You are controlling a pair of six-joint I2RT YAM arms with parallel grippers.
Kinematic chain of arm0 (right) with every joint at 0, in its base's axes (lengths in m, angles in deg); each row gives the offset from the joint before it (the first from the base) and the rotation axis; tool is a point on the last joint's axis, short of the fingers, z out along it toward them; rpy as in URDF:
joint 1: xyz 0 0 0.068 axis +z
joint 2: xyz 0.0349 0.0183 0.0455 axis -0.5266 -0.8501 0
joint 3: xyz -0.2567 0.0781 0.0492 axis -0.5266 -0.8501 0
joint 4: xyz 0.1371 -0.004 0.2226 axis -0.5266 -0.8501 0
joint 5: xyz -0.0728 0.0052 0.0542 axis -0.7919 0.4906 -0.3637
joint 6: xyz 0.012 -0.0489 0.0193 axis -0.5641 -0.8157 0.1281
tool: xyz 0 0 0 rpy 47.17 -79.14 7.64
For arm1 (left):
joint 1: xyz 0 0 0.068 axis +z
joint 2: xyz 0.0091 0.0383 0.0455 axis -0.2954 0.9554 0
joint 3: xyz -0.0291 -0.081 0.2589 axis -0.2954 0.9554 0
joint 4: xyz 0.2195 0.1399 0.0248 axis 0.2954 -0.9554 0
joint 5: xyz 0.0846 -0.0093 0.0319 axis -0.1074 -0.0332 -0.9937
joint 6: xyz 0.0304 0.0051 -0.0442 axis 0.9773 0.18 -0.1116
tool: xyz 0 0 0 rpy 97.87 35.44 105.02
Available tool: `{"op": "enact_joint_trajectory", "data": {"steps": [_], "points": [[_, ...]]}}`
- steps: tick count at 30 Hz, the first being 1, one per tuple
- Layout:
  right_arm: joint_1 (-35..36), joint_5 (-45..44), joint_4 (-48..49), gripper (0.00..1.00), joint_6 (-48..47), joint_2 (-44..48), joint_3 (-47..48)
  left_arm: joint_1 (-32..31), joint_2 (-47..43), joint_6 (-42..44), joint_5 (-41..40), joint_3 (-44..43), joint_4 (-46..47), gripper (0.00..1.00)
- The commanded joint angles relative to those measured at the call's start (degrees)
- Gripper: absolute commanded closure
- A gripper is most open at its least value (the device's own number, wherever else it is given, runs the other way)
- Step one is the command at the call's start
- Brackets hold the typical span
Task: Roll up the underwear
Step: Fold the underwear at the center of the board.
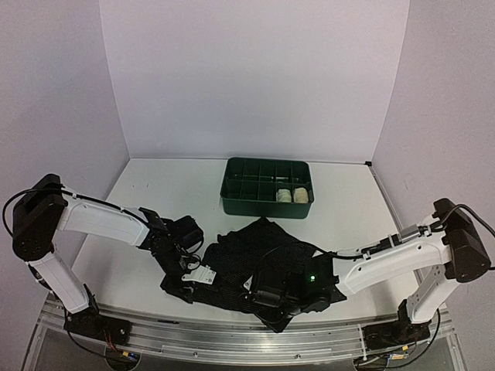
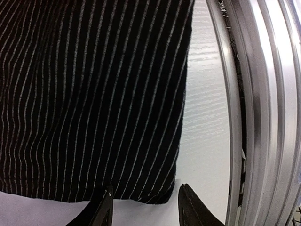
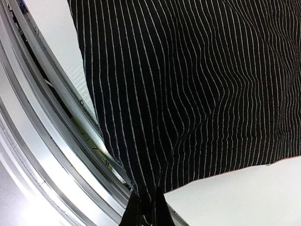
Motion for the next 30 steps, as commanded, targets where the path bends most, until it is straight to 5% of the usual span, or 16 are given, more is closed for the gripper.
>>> {"op": "enact_joint_trajectory", "data": {"steps": [1, 6, 11, 13, 30], "points": [[0.33, 0.04, -0.99, 1.0, -0.42, 1.36, 0.77, -2.09, 3.36, -1.55, -1.18, -0.8, 1.11, 0.55], [0.29, -0.36, -1.07, 1.0, -0.57, 1.5, 0.3, -3.95, 4.64, -2.3, -2.4, 1.22, 1.54, 0.57], [0.1, -0.32, -1.19, 1.0, -0.68, 2.5, 0.23, -3.95, 4.61, -3.12, -5.29, 1.06, 2.03, 0.93], [0.05, 0.01, -1.41, 1.0, -0.41, 3.34, 0.1, -3.85, 2.93, -3.63, -6.41, 0.48, 1.07, 1.0], [5.87, 27.06, -5.54, 1.0, 0.58, -2.15, 10.19, -1.59, -21.15, 3.63, 5.03, -2.72, -40.88, 1.0]]}}
